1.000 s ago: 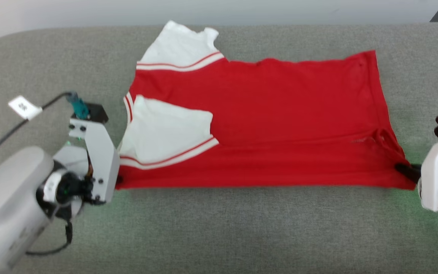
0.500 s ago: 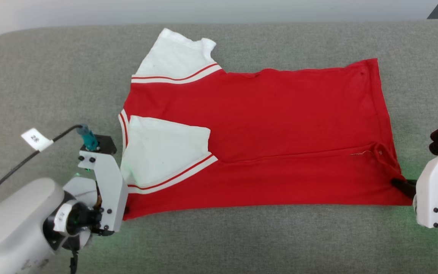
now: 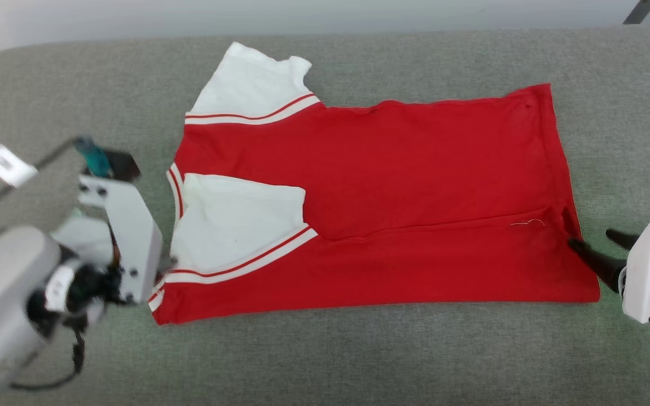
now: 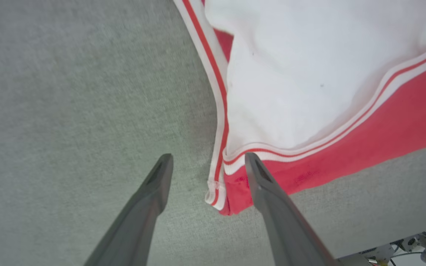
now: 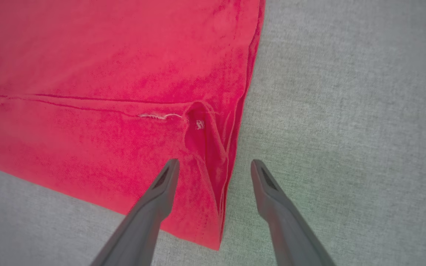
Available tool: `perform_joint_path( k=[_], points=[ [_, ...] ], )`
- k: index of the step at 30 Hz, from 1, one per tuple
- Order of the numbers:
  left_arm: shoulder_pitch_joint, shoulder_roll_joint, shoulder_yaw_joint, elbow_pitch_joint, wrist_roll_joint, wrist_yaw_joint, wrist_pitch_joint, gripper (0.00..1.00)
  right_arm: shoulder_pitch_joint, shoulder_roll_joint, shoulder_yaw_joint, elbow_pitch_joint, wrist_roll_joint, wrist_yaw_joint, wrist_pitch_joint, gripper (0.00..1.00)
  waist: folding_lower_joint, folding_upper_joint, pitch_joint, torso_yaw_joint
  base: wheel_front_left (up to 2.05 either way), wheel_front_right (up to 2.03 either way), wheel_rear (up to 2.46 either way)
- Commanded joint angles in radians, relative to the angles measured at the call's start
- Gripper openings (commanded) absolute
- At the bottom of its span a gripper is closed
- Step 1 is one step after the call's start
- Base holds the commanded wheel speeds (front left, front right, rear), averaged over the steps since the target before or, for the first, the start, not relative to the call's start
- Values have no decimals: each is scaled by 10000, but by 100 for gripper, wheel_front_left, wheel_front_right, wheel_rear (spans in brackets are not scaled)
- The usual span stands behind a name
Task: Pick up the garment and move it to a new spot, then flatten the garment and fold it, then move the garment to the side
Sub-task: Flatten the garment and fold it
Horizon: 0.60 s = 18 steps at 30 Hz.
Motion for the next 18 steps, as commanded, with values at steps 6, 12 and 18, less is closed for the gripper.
perform_joint_path(
  k=[6,12,18],
  points=[
    [-1043,247,348,-346,391,37,126,100,37,262,-503,-898,-246,-12,-941,100,0,-1,164,-316,0,0,0],
    [-2106,-106,680,195,1018,-698,-796,100,43,508,-477,-1834,-812,-10,-3291,100,0,-1,520,-859,0,0,0],
    [-3057,-647,786,1618,1603,-1642,-1824,100,-89,863,-136,-2152,-1614,-12,-6314,100,0,-1,972,-1569,0,0,0]
  ],
)
